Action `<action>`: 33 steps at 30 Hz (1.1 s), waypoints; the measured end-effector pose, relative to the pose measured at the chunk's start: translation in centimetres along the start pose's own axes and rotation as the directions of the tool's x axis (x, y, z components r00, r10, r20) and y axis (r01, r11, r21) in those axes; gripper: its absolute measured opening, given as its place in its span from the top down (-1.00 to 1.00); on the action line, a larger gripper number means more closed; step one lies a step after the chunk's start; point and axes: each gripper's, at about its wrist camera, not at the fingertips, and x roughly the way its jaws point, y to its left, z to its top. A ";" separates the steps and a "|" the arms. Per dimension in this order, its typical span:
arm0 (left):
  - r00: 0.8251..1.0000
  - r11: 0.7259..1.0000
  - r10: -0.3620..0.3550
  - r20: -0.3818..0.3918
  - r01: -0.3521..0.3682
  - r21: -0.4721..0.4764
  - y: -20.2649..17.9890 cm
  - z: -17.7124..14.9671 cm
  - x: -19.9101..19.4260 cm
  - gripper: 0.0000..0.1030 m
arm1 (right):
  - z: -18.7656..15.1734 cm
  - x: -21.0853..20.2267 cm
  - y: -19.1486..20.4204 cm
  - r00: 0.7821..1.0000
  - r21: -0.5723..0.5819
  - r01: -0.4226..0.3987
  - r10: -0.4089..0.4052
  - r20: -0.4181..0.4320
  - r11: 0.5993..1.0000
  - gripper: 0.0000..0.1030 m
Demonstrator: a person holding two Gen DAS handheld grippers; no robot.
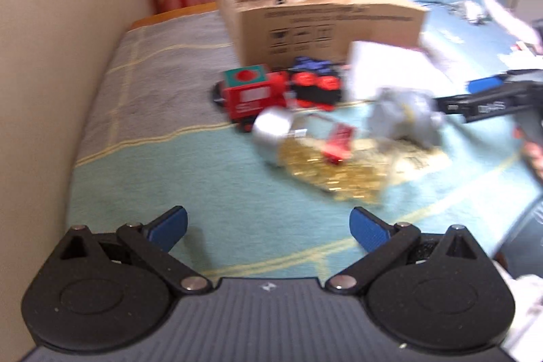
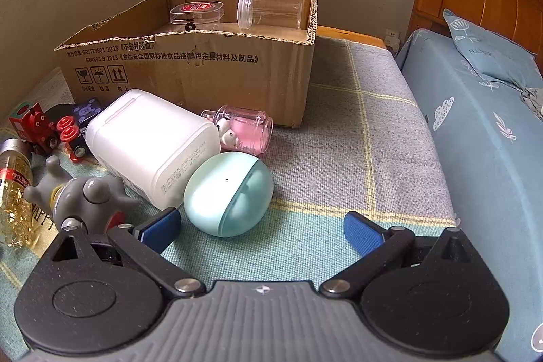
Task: Organize rigid objects
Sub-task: 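Move the left tool back toward the gold capsule bottle, then close the left tool around the gold capsule bottle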
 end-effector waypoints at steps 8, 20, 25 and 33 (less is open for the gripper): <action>0.999 0.998 -0.038 0.015 0.037 0.055 -1.8 0.0 1.9 -0.99 | -0.4 -0.4 -0.3 0.999 -0.034 -0.031 0.032 0.005 0.999 -1.00; 0.998 0.995 -0.054 0.041 0.050 0.089 -0.9 1.1 3.0 -0.99 | 0.0 -0.1 -0.7 0.997 -0.079 -0.071 0.071 -0.005 0.994 -1.00; 0.997 0.994 -0.051 0.054 0.046 0.096 -1.6 1.3 2.9 -0.99 | 0.4 0.2 -0.6 0.996 -0.102 -0.091 0.090 -0.010 0.991 -1.00; 0.996 0.993 -0.030 0.086 0.020 0.113 -1.9 2.0 3.0 -0.99 | 1.4 1.0 -0.3 0.986 -0.182 -0.166 0.167 -0.009 0.969 -1.00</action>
